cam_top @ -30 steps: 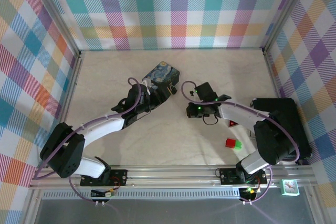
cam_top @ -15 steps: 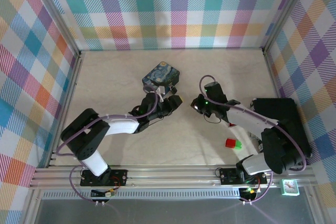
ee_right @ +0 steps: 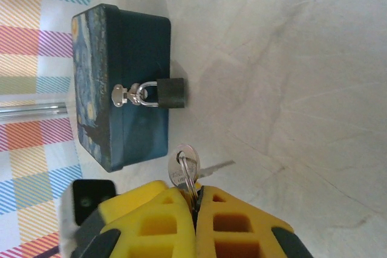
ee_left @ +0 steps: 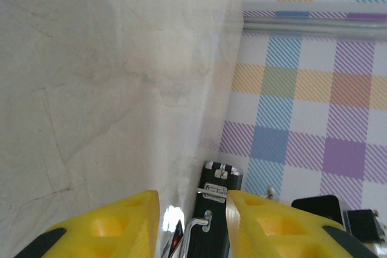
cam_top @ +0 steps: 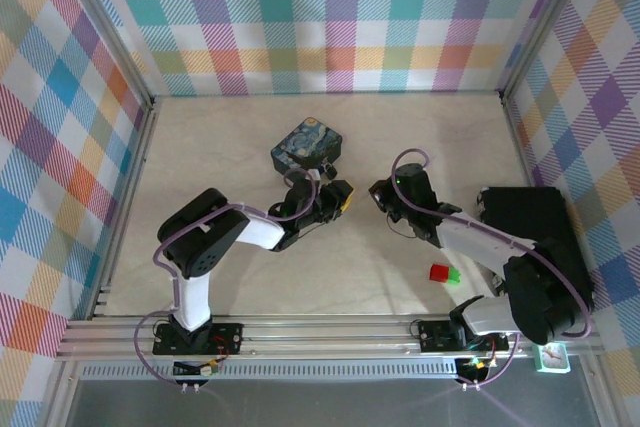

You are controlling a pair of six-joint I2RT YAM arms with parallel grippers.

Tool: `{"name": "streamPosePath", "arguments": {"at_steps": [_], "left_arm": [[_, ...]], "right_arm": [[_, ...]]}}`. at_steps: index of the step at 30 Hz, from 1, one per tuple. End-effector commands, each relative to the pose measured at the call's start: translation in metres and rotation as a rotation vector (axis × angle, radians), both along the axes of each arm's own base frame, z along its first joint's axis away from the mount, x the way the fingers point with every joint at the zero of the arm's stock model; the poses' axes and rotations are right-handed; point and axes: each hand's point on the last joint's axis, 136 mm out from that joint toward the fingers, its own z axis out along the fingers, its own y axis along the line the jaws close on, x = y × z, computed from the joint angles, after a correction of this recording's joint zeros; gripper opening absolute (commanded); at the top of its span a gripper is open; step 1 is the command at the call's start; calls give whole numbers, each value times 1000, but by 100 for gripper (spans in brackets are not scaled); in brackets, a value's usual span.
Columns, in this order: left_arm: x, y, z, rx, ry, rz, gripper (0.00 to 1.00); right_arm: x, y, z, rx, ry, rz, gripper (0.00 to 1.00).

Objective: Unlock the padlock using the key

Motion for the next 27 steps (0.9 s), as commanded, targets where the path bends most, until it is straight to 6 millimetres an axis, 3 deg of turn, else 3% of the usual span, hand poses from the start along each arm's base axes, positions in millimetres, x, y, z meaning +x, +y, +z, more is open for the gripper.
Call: {"name": "streamPosePath", "arguments": {"at_steps": [1,15,27], "left_arm": [[4,-12,30,-133,-9,22,34],[6,-24,51,-198,-12,3,31],[4,-25,53,-240,-9,13,19]], "right_arm": [[15,6,13,35,-101,-14,0],[25,15,6,51,-133,4,0],[29,16,0,88,-136,-16,0]]}}
